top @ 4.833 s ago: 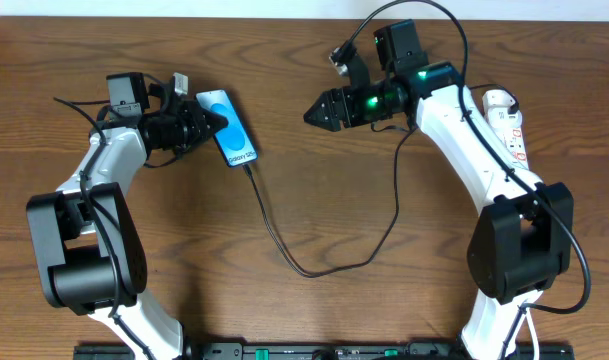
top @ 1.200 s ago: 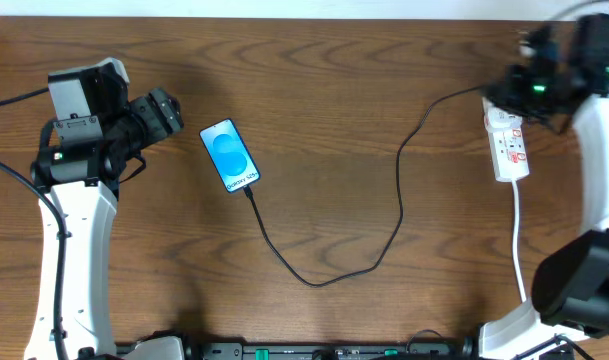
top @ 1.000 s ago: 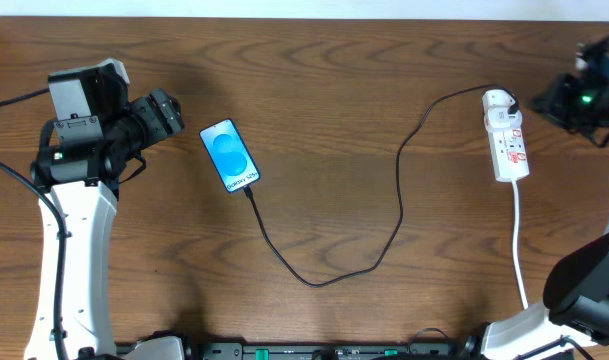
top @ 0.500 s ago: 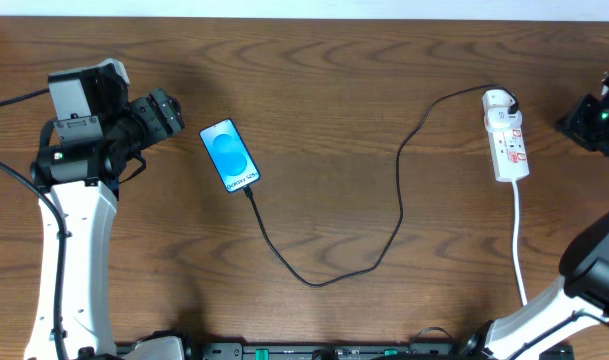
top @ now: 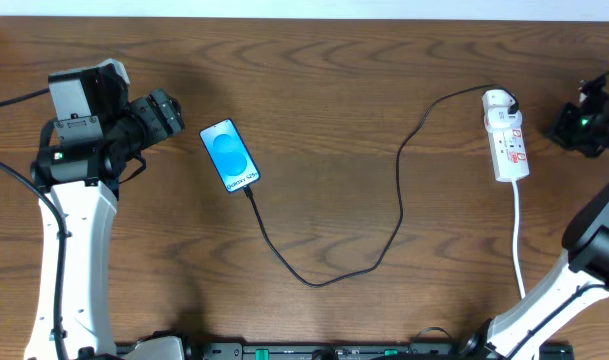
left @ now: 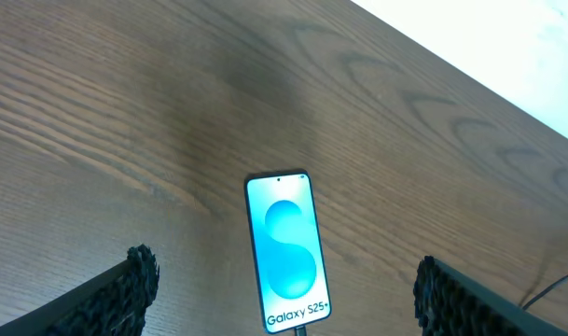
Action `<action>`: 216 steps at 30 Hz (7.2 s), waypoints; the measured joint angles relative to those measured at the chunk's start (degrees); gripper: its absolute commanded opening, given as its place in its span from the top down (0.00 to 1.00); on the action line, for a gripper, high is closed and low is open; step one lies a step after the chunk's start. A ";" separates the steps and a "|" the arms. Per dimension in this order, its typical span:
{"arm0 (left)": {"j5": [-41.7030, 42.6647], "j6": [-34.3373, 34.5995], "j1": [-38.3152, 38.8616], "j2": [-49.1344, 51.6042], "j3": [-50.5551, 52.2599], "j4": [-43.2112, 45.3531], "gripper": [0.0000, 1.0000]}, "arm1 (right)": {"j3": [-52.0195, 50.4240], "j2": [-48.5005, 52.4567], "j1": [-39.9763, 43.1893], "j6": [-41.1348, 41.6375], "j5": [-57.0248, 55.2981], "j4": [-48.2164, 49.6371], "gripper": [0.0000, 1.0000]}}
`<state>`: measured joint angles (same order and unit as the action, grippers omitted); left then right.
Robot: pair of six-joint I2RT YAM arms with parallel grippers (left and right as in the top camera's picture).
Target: Plug charger to phone and switch on socket
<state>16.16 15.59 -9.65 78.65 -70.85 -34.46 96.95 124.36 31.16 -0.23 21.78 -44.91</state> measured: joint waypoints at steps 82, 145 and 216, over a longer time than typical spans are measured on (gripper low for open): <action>0.00 0.00 0.00 0.00 0.00 -0.02 0.11 | 0.02 5.40 -0.66 13.20 12.85 3.21 0.99; 0.00 0.00 0.00 0.00 0.00 -0.02 0.11 | -2.38 2.67 0.55 13.33 4.17 4.98 0.99; 0.00 0.00 0.00 0.00 0.00 -0.02 0.11 | -2.32 2.38 -3.85 2.05 2.19 3.80 0.99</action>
<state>16.16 15.59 -9.65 78.65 -70.85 -34.48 94.63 126.74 27.31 1.83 23.97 -41.10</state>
